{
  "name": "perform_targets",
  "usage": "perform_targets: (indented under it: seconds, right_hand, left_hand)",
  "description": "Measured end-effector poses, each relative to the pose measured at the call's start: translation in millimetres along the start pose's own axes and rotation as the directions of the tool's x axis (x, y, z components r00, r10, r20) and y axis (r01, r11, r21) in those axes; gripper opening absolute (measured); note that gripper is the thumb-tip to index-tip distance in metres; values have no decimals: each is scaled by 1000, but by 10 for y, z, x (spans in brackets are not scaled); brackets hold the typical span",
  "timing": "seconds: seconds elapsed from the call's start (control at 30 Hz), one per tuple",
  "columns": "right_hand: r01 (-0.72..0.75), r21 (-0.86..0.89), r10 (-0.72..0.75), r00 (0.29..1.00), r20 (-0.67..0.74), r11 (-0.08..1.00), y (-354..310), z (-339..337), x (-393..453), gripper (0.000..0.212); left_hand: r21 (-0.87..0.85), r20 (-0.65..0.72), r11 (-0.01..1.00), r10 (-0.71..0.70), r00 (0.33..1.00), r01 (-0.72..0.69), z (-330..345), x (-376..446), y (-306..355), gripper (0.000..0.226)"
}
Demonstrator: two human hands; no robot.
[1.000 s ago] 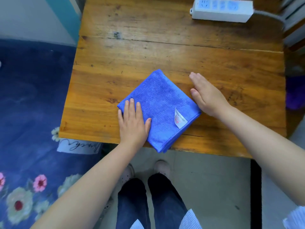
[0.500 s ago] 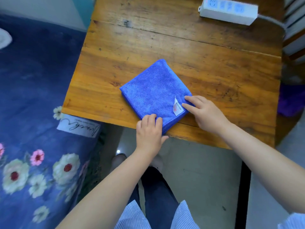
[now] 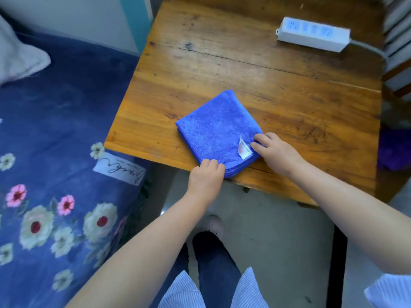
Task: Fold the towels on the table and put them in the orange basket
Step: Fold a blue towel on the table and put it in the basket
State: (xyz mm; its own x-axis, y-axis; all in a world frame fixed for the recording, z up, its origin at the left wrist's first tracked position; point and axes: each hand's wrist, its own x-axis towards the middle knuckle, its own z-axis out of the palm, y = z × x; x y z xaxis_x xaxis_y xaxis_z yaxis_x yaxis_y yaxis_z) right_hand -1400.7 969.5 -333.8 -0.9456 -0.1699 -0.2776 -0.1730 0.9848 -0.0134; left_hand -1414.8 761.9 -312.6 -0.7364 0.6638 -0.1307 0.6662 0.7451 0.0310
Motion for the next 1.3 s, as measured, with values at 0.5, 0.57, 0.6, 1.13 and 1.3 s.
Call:
perform_targets:
  seconds: [0.5, 0.57, 0.6, 1.13, 1.3]
  right_hand:
    - [190, 45, -159, 910, -383, 981, -1825, -415, -366, 37]
    - [289, 72, -239, 887, -395, 954, -2235, -656, -342, 35]
    - [320, 93, -262, 885, -384, 943, -2427, -765, -333, 34]
    - [723, 143, -719, 689, -88, 676, -6259, -1513, -579, 22]
    - [867, 95, -871, 492, -13, 488, -7089, -1716, -531, 24]
  left_hand:
    - [-615, -17, 744, -342, 940, 259, -195, -1608, -1186, 28]
    - [-650, -37, 697, -425, 904, 301, -288, -2049, -1398, 27]
    - [-673, -33, 658, -481, 876, 336, -319, -2246, -1472, 28]
    - [-718, 163, 48, -958, 235, 695, -440, -5825, -2085, 47]
    - [-656, 68, -45, -998, 0, 753, -446, -6464, -2300, 21]
